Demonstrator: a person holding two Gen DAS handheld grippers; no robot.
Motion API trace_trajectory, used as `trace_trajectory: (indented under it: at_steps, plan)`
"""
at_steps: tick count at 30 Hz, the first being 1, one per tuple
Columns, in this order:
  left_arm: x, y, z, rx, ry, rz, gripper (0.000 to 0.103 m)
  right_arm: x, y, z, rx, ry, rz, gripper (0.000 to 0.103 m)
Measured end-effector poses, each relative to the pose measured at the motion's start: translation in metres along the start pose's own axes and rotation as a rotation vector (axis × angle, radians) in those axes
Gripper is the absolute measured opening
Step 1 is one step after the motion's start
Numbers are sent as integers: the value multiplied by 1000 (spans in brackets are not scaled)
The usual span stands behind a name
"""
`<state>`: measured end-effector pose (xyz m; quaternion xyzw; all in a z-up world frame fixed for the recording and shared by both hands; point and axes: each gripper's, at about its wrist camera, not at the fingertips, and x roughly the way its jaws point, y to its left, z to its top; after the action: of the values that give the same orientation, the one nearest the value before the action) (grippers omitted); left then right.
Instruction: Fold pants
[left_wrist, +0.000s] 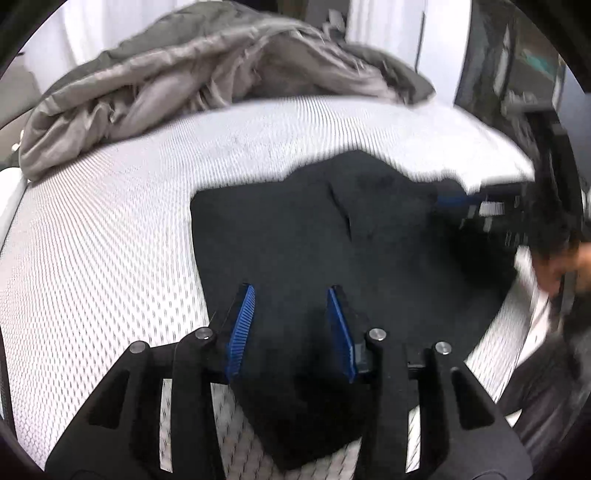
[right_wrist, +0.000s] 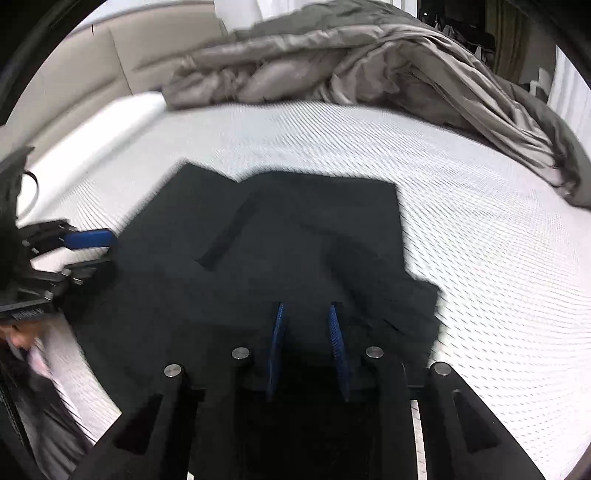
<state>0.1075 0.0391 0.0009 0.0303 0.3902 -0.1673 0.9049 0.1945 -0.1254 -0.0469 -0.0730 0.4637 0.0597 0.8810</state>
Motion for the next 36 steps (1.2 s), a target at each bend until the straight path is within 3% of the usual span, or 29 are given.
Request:
trace_trajectory:
  at_steps: [3, 6, 8, 11, 12, 13, 16, 20, 23, 26, 27, 31, 34, 36]
  plan:
    - [22, -1, 19, -36, 16, -5, 39, 19, 21, 22, -9, 4, 5, 26]
    - [63, 2, 20, -35, 108, -7, 39, 50, 38, 27, -55, 93, -12, 26]
    - [60, 5, 15, -9, 90, -36, 39, 56, 35, 23, -100, 112, -38, 26]
    - [47, 19, 5, -23, 93, -17, 39, 41, 7, 11, -95, 120, -185, 25]
    - [44, 21, 3, -32, 95, -16, 39, 36, -4, 7, -73, 121, -196, 23]
    - [39, 24, 2, -42, 94, -9, 39, 29, -15, 4, -23, 112, -130, 23]
    - [24, 26, 9, -61, 72, 22, 39, 19, -12, 8, 0, 90, -118, 25]
    - [15, 15, 33, -73, -22, -15, 39, 17, 6, 24, 18, 16, -54, 26]
    - [36, 8, 49, -84, -9, 37, 39, 36, 19, 38, 16, 29, -68, 26]
    - [81, 10, 47, -101, 102, 81, 39, 59, 24, 39, -5, 90, -63, 26]
    - [85, 9, 44, -95, 90, 77, 39, 61, 23, 35, -28, 107, -81, 26]
    - [71, 14, 35, -58, 79, 85, 40, 40, -5, 14, -57, 130, -240, 26]
    - [61, 25, 31, -100, 82, 65, 40, 21, -24, 1, -9, 109, -169, 24]
    - [49, 26, 32, -125, 76, 72, 39, 12, -16, 1, -33, 90, -181, 27]
